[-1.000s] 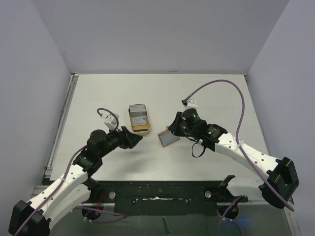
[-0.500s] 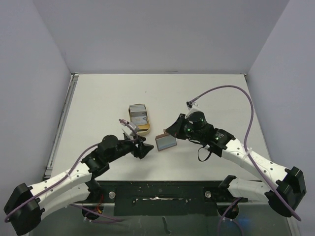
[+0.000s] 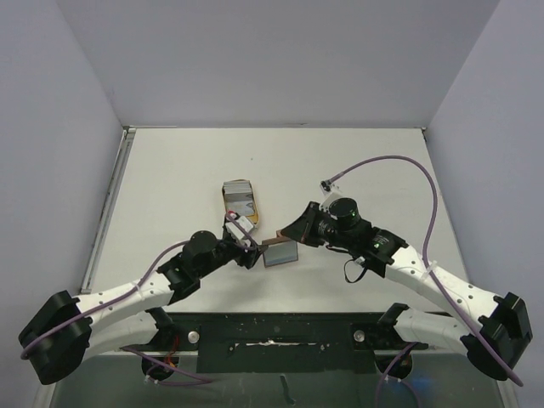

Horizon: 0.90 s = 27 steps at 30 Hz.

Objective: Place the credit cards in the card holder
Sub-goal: Open the card holder at the center of the board.

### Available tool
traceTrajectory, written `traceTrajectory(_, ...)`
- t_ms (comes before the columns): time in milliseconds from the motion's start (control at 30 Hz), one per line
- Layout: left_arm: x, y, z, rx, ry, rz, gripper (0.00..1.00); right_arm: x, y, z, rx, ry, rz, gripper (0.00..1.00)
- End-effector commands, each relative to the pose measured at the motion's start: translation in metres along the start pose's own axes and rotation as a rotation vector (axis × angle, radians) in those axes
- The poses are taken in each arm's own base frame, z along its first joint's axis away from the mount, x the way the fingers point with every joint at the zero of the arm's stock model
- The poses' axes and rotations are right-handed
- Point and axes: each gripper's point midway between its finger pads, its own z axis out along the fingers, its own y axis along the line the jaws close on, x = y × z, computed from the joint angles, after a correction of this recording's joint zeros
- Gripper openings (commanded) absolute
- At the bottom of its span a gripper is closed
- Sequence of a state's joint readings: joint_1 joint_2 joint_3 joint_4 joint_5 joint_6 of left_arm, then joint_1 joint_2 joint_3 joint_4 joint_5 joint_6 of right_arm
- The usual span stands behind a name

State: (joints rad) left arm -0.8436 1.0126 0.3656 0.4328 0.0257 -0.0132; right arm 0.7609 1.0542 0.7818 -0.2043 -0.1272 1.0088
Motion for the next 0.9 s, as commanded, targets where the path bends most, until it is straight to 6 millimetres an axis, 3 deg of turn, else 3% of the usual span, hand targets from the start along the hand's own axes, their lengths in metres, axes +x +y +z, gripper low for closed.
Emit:
traceTrajectory(0,-0.036,-0.009,0.008,0.051,-0.135,0.056,0.6,-0.012,0.033,-0.012,-0.139,-0.046,-0.01,0.0)
traceTrajectory(67,-0.038,-0.012,0.009,0.068,-0.143,0.059,0.53,-0.011,0.034,-0.012,-0.142,-0.039,-0.016,0.0)
traceTrajectory(333,-0.052,-0.024,-0.001,0.125,-0.22,0.004,0.0,-0.018,0.027,-0.018,-0.098,-0.075,-0.046,0.01)
traceTrajectory(367,-0.051,-0.024,-0.002,0.129,-0.218,-0.014,0.0,-0.02,0.024,-0.019,-0.083,-0.089,-0.052,0.04)
traceTrajectory(467,-0.051,-0.026,-0.006,0.125,-0.23,-0.091,0.0,-0.03,0.011,-0.023,-0.001,-0.139,-0.064,0.28)
traceTrajectory(633,-0.06,-0.011,-0.016,0.025,-0.3,-0.323,0.0,-0.037,-0.003,-0.033,0.045,-0.214,-0.087,0.6)
traceTrajectory(767,-0.076,-0.003,-0.025,-0.011,-0.384,-0.54,0.0,-0.033,-0.011,-0.034,0.014,-0.249,-0.072,0.75)
traceTrajectory(867,-0.091,0.001,-0.03,-0.022,-0.438,-0.674,0.0,-0.028,-0.009,-0.03,-0.04,-0.259,-0.049,0.78)
